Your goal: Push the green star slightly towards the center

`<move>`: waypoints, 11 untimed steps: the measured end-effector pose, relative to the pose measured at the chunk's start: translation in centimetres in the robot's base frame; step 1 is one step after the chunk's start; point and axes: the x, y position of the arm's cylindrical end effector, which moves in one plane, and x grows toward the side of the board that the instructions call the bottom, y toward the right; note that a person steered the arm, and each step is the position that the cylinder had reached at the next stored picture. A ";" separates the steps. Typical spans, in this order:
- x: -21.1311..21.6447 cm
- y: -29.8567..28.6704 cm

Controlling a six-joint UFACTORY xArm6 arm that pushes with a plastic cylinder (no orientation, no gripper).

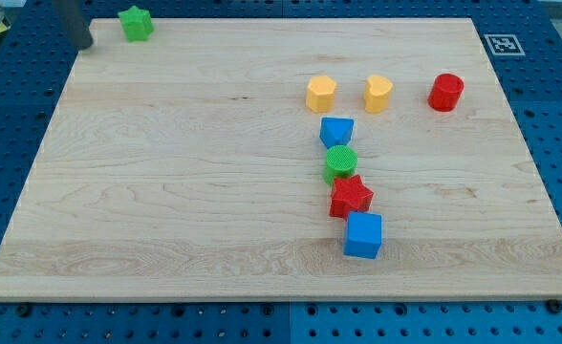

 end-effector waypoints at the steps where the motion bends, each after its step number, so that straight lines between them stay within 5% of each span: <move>1: -3.9 0.3; 9: -5.4 7.8; 11: -5.3 4.9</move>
